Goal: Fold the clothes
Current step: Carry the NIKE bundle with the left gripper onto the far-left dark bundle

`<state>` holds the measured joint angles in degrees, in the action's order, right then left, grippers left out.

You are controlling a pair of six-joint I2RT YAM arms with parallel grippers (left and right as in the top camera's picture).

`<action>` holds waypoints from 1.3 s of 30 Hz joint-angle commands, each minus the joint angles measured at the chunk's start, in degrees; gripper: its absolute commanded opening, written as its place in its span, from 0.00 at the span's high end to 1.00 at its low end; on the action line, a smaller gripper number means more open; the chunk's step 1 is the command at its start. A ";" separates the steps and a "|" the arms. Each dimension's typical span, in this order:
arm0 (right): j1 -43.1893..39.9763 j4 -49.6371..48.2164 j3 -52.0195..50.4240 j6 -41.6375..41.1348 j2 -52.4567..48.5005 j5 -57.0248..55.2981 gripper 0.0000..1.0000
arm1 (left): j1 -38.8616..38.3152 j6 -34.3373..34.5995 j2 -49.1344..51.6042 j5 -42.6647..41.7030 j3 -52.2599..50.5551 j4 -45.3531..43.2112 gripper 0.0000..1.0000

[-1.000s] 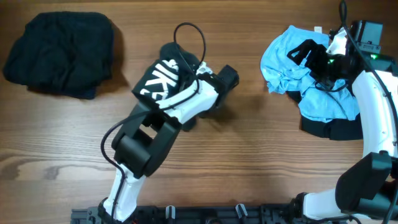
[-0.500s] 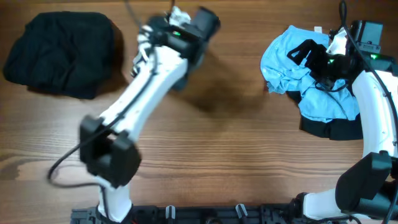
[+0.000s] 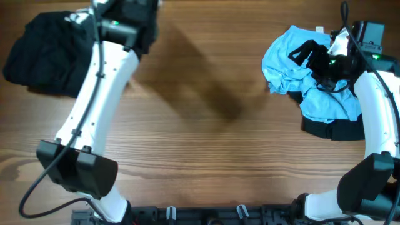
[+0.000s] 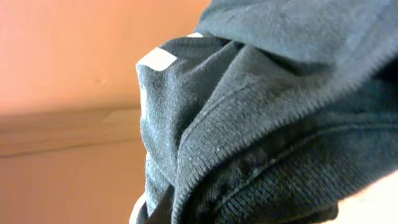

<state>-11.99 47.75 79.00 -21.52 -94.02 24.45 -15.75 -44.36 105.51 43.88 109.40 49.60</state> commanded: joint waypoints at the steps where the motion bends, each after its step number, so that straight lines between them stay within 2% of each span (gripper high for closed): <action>1: 0.02 0.42 0.07 0.59 -0.26 1.33 0.00 | 7.43 -7.43 -0.81 0.11 1.14 -3.87 0.96; 4: 0.17 1.05 0.07 0.55 -0.26 1.31 0.00 | 13.60 -10.16 -0.81 -11.89 1.14 -5.38 0.96; 8: 0.87 1.81 0.07 0.46 -0.26 1.31 0.00 | 22.08 -19.85 -0.61 -26.71 1.14 -8.26 0.96; 13: 1.07 2.51 0.07 0.37 -0.26 1.31 0.01 | 29.55 -28.83 -0.48 -36.15 1.14 -9.11 0.96; 20: 1.27 2.69 0.07 -0.15 -0.26 1.33 0.00 | 37.86 -31.63 2.82 -49.88 1.14 -8.79 0.96; 24: 1.31 2.47 0.07 -1.18 -0.26 1.31 0.01 | 37.81 -33.24 6.93 -53.64 1.14 -10.95 0.96; 30: 1.31 2.69 0.02 -1.18 -0.26 1.31 0.00 | 36.48 -33.24 11.37 -53.35 1.14 -16.74 0.96; 39: 1.31 2.62 0.02 -1.18 -0.26 1.31 0.00 | 39.15 -33.24 11.50 -45.24 1.14 -14.60 0.96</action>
<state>-11.03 50.35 79.00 -22.44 -94.02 24.64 21.63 -76.73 117.51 -5.13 109.40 34.28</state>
